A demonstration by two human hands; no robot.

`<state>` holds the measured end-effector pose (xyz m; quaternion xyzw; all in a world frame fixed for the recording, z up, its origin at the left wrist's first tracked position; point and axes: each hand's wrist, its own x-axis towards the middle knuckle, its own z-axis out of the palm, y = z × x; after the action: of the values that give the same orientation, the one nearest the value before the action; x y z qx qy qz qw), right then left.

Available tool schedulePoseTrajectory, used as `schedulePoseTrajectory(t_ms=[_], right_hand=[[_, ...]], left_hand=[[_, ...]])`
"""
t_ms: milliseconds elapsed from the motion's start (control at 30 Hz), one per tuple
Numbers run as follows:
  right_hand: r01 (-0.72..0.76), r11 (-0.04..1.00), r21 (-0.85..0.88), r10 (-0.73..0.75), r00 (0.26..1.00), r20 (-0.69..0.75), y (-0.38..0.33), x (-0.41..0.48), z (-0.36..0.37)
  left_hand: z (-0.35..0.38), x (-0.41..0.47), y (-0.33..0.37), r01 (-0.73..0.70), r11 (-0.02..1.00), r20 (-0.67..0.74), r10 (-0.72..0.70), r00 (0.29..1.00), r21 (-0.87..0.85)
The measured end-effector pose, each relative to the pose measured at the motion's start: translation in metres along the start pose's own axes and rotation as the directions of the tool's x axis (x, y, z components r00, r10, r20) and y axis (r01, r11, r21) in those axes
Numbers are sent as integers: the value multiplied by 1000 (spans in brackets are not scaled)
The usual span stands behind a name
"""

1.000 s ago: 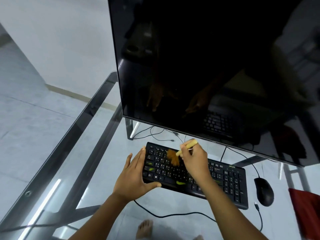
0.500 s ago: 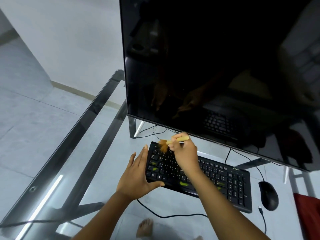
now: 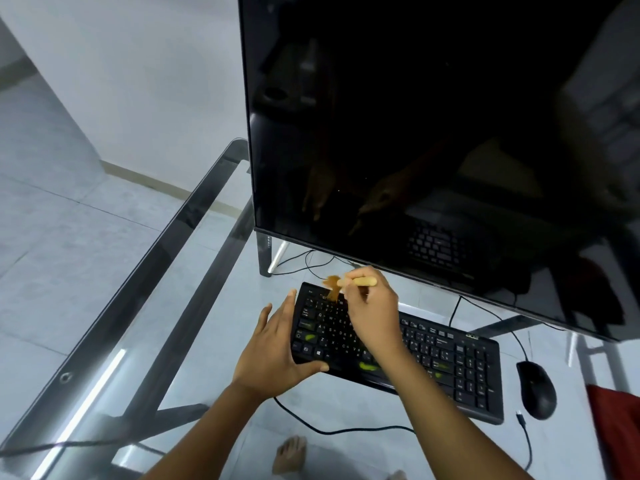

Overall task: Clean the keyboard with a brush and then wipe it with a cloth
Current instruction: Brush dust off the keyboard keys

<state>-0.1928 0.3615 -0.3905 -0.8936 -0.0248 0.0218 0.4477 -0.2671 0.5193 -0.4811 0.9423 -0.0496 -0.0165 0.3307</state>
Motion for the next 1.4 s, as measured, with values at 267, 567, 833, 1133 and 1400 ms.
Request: schedulePoseTrajectory(t_ms=[267, 567, 833, 1133, 1400], right_hand=[[36, 995, -93, -32, 998, 46, 20, -32, -20], [150, 987, -48, -138, 971, 196, 19, -68, -7], [-113, 993, 44, 110, 992, 59, 22, -15, -27], [-67, 997, -39, 72, 985, 155, 1, 5, 1], [-131, 990, 55, 128, 991, 50, 21, -6, -15]], left_hand=[[4, 1, -4, -27, 1000, -12, 27, 1000, 13], [3, 0, -3, -48, 998, 10, 48, 999, 35], [3, 0, -3, -58, 997, 4, 58, 998, 51], [2, 0, -3, -43, 999, -27, 44, 999, 22], [3, 1, -3, -52, 999, -29, 52, 998, 12]])
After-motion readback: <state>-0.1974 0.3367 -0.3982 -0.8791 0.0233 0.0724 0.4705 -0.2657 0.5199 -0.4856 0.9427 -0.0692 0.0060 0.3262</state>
